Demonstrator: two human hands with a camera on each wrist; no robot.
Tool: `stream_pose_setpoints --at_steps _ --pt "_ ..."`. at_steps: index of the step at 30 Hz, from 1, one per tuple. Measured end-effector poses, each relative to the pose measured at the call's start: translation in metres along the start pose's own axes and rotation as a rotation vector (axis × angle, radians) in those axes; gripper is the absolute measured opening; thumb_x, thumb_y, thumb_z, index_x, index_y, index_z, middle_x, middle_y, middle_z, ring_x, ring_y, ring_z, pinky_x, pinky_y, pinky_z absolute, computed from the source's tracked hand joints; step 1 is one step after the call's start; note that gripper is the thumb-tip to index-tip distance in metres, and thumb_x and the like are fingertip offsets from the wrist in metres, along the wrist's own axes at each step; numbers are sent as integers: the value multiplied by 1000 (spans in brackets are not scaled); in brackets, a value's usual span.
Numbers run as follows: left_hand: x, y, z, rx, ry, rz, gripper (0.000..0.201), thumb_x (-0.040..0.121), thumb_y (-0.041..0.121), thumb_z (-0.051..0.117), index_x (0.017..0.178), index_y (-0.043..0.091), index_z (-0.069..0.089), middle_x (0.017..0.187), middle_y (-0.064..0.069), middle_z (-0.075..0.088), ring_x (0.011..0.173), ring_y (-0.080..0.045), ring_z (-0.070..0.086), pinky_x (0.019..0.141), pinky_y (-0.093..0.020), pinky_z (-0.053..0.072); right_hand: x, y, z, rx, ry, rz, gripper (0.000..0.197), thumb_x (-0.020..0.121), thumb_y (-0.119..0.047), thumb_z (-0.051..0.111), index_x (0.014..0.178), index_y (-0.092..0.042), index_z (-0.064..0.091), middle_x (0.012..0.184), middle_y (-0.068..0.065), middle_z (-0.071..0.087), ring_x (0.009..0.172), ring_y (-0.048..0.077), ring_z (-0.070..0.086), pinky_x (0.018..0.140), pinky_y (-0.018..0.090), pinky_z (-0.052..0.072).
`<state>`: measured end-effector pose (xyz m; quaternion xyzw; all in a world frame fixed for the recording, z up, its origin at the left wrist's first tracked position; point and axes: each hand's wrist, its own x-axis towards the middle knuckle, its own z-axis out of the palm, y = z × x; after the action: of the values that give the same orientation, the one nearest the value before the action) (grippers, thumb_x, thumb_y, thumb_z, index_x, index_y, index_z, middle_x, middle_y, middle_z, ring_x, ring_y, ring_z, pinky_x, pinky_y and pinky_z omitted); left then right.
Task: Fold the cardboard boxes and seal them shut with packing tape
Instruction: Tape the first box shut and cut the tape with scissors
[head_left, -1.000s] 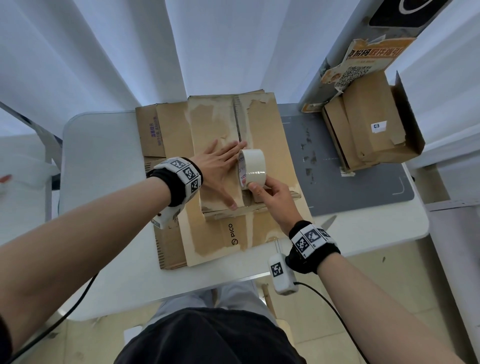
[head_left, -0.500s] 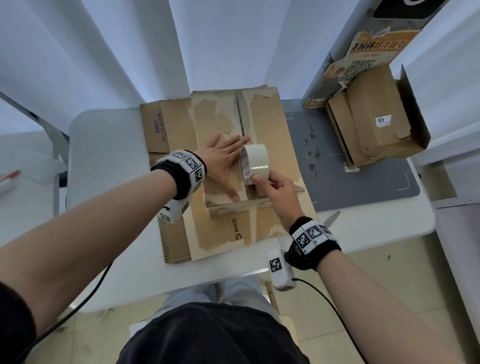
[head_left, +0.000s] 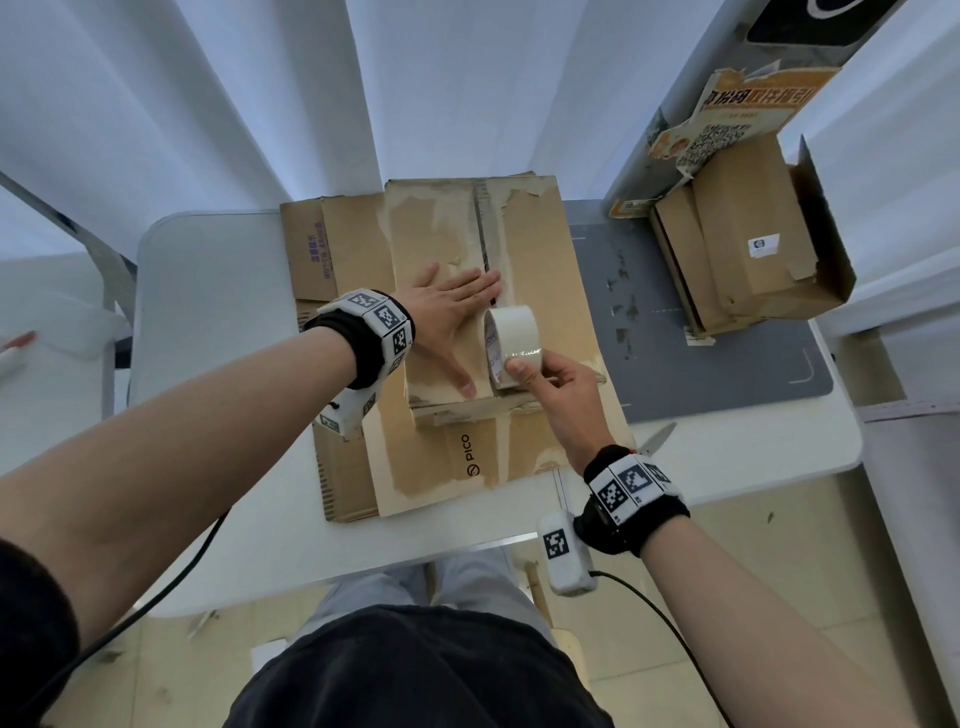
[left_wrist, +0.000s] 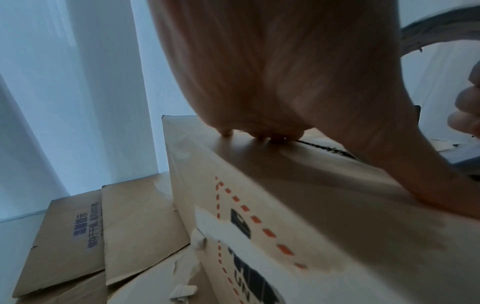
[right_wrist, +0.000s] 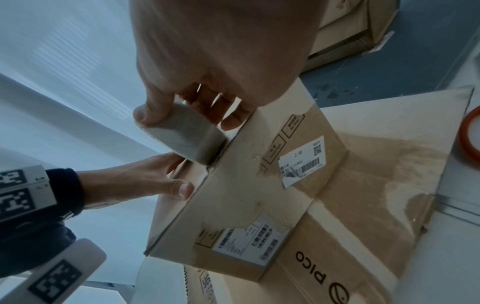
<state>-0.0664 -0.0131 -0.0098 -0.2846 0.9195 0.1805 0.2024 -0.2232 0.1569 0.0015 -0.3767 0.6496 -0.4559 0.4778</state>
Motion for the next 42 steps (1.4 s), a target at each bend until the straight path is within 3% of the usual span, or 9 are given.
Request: stream_pose_setpoints --at_steps 5,10,15,20,27,33,37,39,42 --pt "-1 -1 0 46 33 60 141 55 89 63 157 27 -12 164 11 -19 152 -15 -12 119 -61 -1 -5 5 -1 23 9 23 46 84 -44 74 100 0 72 99 25 70 86 21 64 84 41 51" --pt "-2 -3 2 112 88 185 127 67 84 60 158 24 -5 165 8 -11 152 -11 -11 122 -43 -12 -6 4 1 78 31 46 33 87 -36 71 102 -7 75 98 14 75 90 20 69 90 43 54" --pt "-1 -5 4 5 81 212 114 71 76 65 158 29 8 165 12 -6 152 -8 -5 124 -44 -1 -6 4 2 22 -6 39 23 91 -27 72 108 -12 74 99 9 76 90 17 71 83 29 55" --pt "3 -7 1 -12 42 188 112 71 80 61 158 32 9 164 15 -7 151 -5 -6 123 -49 -5 -5 3 -3 46 -48 37 25 92 -18 70 114 -6 71 105 9 75 90 11 70 78 20 53" --pt "-3 3 -1 -40 80 112 121 70 73 70 159 25 5 165 14 0 151 -3 -1 122 -39 -6 -6 4 -2 77 -55 45 28 91 -11 69 116 1 69 104 12 74 88 8 70 79 19 53" --pt "-17 14 13 -104 235 64 111 72 74 65 158 23 17 164 14 12 150 -6 11 123 -36 8 -9 10 -4 125 -47 28 28 88 -8 72 115 0 70 103 14 75 94 17 71 85 26 54" --pt "-25 25 15 -73 322 29 122 55 94 49 150 20 35 157 9 29 141 -14 26 114 -36 22 -10 8 -2 124 -30 21 25 88 -6 71 111 4 70 91 6 75 83 6 69 79 20 52" --pt "-27 26 24 -44 305 21 136 46 98 49 153 17 27 157 7 24 142 -17 22 116 -37 20 -10 9 -2 118 -22 18 23 87 -6 72 108 3 72 86 1 74 78 2 67 77 18 50" --pt "-24 26 40 -11 258 12 148 45 89 65 158 14 4 164 3 2 152 -22 -1 124 -44 4 -9 10 0 117 -8 14 20 86 -6 73 105 2 73 81 -4 72 72 -2 62 75 16 49"
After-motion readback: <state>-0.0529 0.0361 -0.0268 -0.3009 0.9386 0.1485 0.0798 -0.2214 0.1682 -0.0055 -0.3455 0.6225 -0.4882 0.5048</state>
